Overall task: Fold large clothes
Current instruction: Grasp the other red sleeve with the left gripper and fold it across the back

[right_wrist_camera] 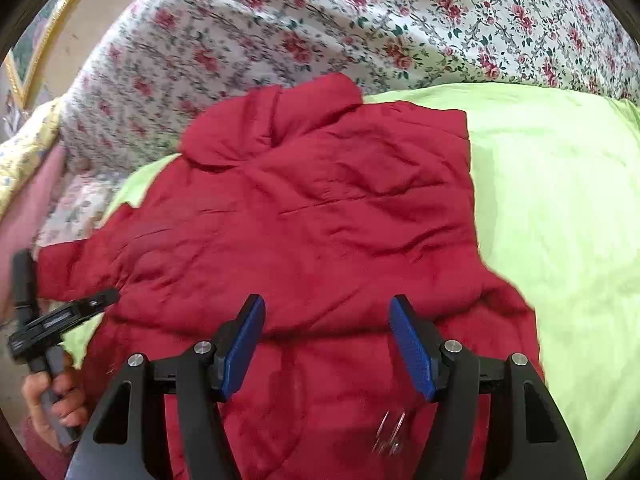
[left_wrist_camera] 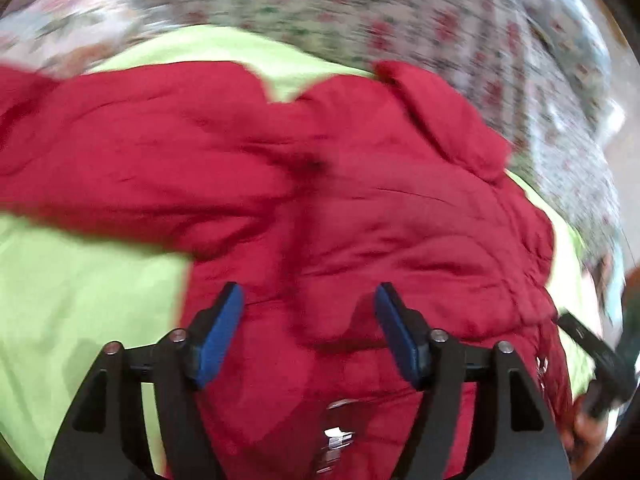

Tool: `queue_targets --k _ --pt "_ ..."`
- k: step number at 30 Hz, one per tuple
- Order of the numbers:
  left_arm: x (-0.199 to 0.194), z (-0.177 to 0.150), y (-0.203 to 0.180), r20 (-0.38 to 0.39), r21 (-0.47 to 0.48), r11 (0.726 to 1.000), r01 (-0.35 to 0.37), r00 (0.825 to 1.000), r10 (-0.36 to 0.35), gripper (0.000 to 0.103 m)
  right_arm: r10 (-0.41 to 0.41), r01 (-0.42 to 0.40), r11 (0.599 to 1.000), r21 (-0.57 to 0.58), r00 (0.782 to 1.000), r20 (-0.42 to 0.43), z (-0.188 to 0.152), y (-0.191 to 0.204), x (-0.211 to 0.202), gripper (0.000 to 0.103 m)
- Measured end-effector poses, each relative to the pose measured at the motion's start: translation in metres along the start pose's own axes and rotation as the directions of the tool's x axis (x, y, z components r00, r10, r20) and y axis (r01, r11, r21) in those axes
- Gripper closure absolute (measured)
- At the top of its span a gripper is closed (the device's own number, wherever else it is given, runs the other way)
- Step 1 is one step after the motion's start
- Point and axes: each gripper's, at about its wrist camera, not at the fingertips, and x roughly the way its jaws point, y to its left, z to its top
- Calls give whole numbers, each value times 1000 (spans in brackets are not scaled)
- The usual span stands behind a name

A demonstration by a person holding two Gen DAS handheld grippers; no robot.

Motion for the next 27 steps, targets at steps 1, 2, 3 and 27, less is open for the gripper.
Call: queue_targets --k 1,2,3,27 --pt "-5 0 13 4 -44 999 2 1000 -2 35 13 -13 1000 2 1000 1 -3 2 -6 37" --pt "-10 0 26 9 -92 996 2 1000 -1 35 25 -25 1000 2 1000 1 -7 5 -11 37" --pt "-14 0 36 18 -129 992 -2 1000 5 35 34 -34 999 3 999 1 -9 9 -14 36" --pt "-68 17 257 128 -536 820 -200 941 313 22 97 -98 995 -16 994 -55 -47 35 -38 35"
